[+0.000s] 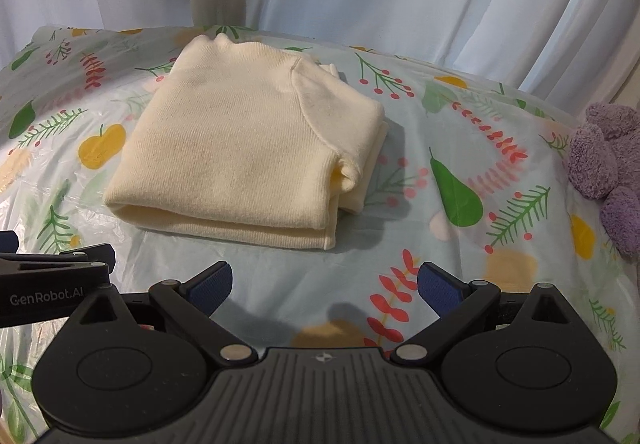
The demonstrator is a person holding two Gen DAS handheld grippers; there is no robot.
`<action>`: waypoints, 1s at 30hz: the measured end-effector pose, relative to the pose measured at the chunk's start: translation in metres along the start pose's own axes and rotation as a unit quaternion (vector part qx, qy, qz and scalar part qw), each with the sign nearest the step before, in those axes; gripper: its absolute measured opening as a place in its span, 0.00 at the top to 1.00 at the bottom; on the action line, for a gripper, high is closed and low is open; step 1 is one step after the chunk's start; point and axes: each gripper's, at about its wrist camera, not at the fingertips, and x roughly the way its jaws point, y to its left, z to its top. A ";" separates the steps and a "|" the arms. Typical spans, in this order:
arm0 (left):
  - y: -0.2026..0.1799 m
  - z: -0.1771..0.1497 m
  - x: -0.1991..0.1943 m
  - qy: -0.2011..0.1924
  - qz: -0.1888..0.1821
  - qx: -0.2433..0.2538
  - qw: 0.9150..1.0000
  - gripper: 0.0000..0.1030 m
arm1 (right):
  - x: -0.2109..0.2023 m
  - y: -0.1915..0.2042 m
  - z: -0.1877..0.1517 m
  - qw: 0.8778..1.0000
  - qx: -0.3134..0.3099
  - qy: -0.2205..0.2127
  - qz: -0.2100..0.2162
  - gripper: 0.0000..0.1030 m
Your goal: Fold small clothes
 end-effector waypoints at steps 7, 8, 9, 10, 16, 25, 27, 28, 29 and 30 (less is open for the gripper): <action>0.000 0.000 0.002 0.000 0.003 0.007 1.000 0.00 | 0.001 -0.001 0.001 1.000 0.002 0.002 -0.006 0.04; 0.001 0.001 0.002 0.000 0.001 0.006 1.000 0.00 | 0.001 -0.001 0.001 1.000 0.003 0.002 -0.006 0.04; 0.001 0.001 0.002 0.000 -0.001 0.006 1.000 0.00 | 0.001 -0.002 0.001 1.000 0.004 0.002 -0.006 0.04; 0.001 0.001 0.003 0.000 -0.002 0.006 1.000 0.00 | 0.001 -0.002 0.000 1.000 0.005 0.003 -0.006 0.04; -0.001 -0.001 0.003 0.002 0.001 0.011 1.000 0.00 | 0.000 -0.007 0.000 1.000 0.011 0.002 -0.007 0.04; -0.002 -0.003 0.004 0.004 0.000 0.012 1.000 0.00 | -0.001 -0.009 -0.001 1.000 0.013 0.001 -0.008 0.04; -0.003 -0.003 0.004 0.004 0.001 0.012 1.000 0.00 | -0.002 -0.009 -0.001 1.000 0.015 0.002 -0.007 0.04; -0.002 -0.003 0.003 0.004 0.001 0.012 1.000 0.00 | -0.002 -0.010 -0.001 1.000 0.016 0.002 -0.007 0.04; -0.002 -0.003 0.003 0.004 0.001 0.012 1.000 0.00 | -0.002 -0.010 -0.001 1.000 0.016 0.002 -0.006 0.04; -0.003 -0.003 0.003 0.004 0.002 0.013 1.000 0.00 | -0.002 -0.010 0.000 1.000 0.016 0.002 -0.006 0.04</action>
